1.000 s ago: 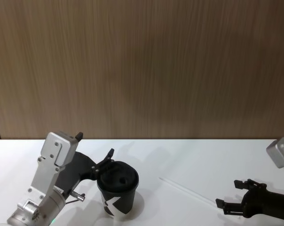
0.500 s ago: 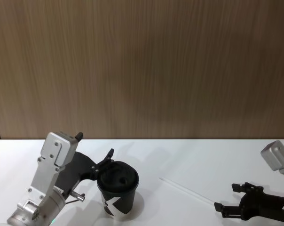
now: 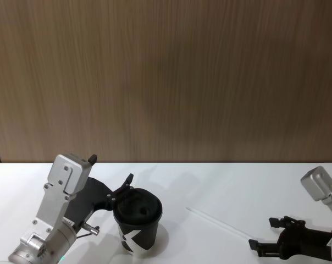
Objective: Pick up the straw with one hand, pass it to the other hand, and insert it into the cup.
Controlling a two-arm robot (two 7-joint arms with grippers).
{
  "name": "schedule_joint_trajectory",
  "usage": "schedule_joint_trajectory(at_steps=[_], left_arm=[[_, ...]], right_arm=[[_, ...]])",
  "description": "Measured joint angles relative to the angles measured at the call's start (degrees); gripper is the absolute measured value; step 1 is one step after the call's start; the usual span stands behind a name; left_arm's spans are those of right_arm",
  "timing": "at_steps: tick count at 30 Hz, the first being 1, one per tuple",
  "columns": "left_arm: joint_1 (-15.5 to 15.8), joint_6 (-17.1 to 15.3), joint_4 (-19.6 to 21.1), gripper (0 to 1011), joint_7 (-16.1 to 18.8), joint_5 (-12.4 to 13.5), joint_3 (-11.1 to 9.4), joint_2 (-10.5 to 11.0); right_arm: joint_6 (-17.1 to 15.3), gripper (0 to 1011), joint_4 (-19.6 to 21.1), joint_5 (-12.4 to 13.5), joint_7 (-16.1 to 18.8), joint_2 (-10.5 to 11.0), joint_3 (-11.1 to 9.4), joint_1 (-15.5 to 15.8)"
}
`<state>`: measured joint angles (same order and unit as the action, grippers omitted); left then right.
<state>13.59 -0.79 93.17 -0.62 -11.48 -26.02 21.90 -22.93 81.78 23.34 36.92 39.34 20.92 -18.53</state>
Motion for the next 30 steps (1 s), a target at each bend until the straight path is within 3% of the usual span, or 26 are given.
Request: schedule_joint_trajectory(at_steps=[10,15,30], left_arm=[[0.00,0.00,0.00,1003,0.00,0.00,0.00,0.00],[0.00,0.00,0.00,1003,0.00,0.00,0.00,0.00],[0.00,0.00,0.00,1003,0.00,0.00,0.00,0.00]], right_arm=[[-0.53,1001,-0.89,0.19,-0.02,-0.09,0.87,-0.67],[-0.53,919,-1.04,0.21,-0.15,0.00,1.30,-0.86],[0.03,445,-0.29,0.11,-0.33,1.07,2.38,-0.82]])
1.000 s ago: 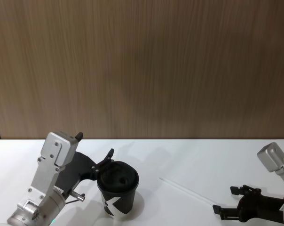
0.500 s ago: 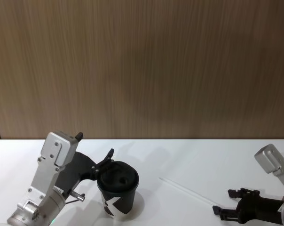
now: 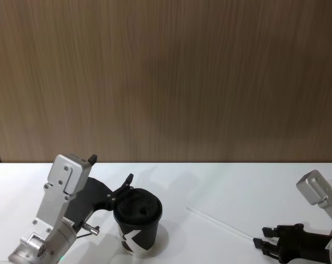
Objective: Pick up the straw with one hand, pass it to the other hand, and insert it into the cup.
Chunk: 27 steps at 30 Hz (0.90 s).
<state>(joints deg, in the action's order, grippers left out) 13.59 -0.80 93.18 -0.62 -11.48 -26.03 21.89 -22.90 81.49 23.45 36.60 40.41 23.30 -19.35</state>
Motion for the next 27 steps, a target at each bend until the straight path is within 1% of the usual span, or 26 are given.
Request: schedule_joint_trajectory(at_steps=[3,6,10,11,15,22,27], left_arm=[[0.00,0.00,0.00,1003,0.00,0.00,0.00,0.00],[0.00,0.00,0.00,1003,0.00,0.00,0.00,0.00],[0.00,0.00,0.00,1003,0.00,0.00,0.00,0.00],[0.00,0.00,0.00,1003,0.00,0.00,0.00,0.00],[0.00,0.00,0.00,1003,0.00,0.00,0.00,0.00],[0.00,0.00,0.00,1003,0.00,0.00,0.00,0.00],[0.00,0.00,0.00,1003,0.00,0.00,0.00,0.00]], right_arm=[[0.08,363,0.23,-0.04,0.01,0.25,0.32,0.06],[0.17,243,0.43,-0.08,0.06,0.47,0.64,0.14],[0.29,147,0.64,-0.15,0.21,0.71,1.14,0.19],[0.32,94,0.67,-0.18,0.29,0.79,1.30,0.20],[0.47,37,0.76,-0.21,0.44,0.98,1.70,0.22],[0.86,6,1.01,-0.14,0.44,1.24,2.11,0.40],[1.50,6,1.54,0.48,-0.19,1.34,1.65,1.09]])
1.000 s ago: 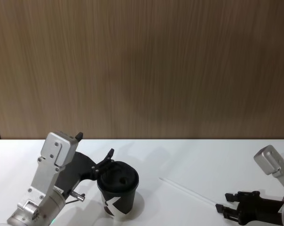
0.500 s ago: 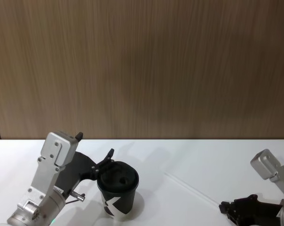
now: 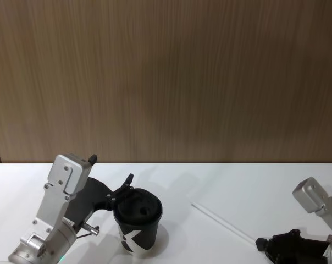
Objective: Pick up the straw with one hand, pass it to the other hand, and insert it into the cup.
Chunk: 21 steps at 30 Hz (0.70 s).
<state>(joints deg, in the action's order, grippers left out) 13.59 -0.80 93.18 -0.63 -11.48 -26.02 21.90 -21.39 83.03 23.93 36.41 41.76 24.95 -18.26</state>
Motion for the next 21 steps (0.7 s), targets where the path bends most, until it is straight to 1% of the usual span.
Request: schedule_joint_trajectory(at_steps=[2,8,12,15,16,17,21], left_arm=[[0.00,0.00,0.00,1003,0.00,0.00,0.00,0.00],[0.00,0.00,0.00,1002,0.00,0.00,0.00,0.00],[0.00,0.00,0.00,1003,0.00,0.00,0.00,0.00],[0.00,0.00,0.00,1003,0.00,0.00,0.00,0.00],[0.00,0.00,0.00,1003,0.00,0.00,0.00,0.00],[0.00,0.00,0.00,1003,0.00,0.00,0.00,0.00],[0.00,0.00,0.00,1003,0.00,0.00,0.00,0.00]], right_arm=[[0.32,6,0.26,0.27,-0.31,0.02,-0.28,0.28],[2.15,6,2.40,2.17,-2.01,0.08,-2.43,1.79],[3.57,6,4.64,4.02,-3.44,0.01,-4.62,3.20],[4.24,6,5.91,5.16,-4.21,-0.16,-5.80,4.02],[4.72,5,6.66,6.02,-4.73,-0.30,-6.54,4.46],[4.85,6,7.06,6.25,-4.86,-0.37,-6.91,4.68],[6.05,6,9.46,8.66,-6.14,-1.03,-8.99,5.96]])
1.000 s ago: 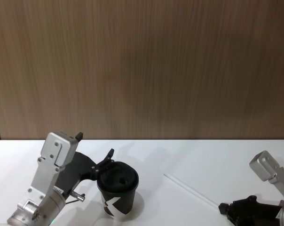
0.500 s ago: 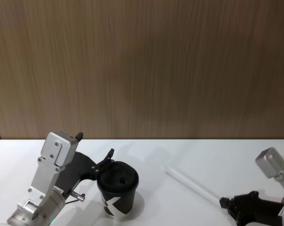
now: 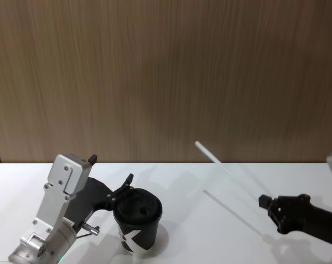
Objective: Pick up the straw with one hand, pass it to the other hand, and insert it into the cup.
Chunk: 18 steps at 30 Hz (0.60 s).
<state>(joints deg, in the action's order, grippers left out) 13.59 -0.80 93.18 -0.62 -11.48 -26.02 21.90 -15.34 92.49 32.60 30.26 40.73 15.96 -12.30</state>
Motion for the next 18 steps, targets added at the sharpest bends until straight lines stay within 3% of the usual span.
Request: schedule_joint_trajectory(at_steps=[8,18], left_arm=[[0.00,0.00,0.00,1003,0.00,0.00,0.00,0.00],[0.00,0.00,0.00,1003,0.00,0.00,0.00,0.00]], right_arm=[[1.55,6,4.11,3.85,-1.37,-1.94,-2.18,1.24],[2.60,6,8.33,7.63,-1.41,-5.46,-1.43,0.62]])
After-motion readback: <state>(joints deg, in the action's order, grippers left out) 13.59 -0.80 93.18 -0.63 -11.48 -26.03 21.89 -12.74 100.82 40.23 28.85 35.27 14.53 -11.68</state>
